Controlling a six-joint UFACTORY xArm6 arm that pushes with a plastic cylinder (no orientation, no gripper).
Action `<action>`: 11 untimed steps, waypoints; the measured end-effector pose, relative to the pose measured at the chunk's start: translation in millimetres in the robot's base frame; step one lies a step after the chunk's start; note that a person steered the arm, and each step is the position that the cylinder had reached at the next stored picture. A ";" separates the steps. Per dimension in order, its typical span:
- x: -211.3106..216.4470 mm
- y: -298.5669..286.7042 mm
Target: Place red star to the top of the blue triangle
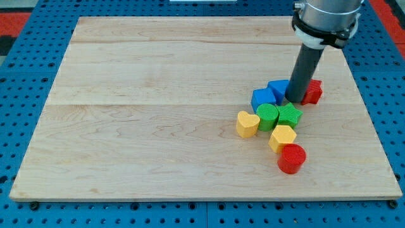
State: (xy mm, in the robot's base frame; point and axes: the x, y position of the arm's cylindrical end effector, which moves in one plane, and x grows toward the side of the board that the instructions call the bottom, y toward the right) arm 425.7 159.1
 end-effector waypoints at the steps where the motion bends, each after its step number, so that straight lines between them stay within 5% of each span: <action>1: -13.2 -2.1; 4: 52.1 59.2; 5: 37.0 105.3; 7: -2.4 58.2; 8: 45.4 78.0; 9: 47.1 65.1; 11: -10.8 30.4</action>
State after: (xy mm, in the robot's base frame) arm 414.9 189.5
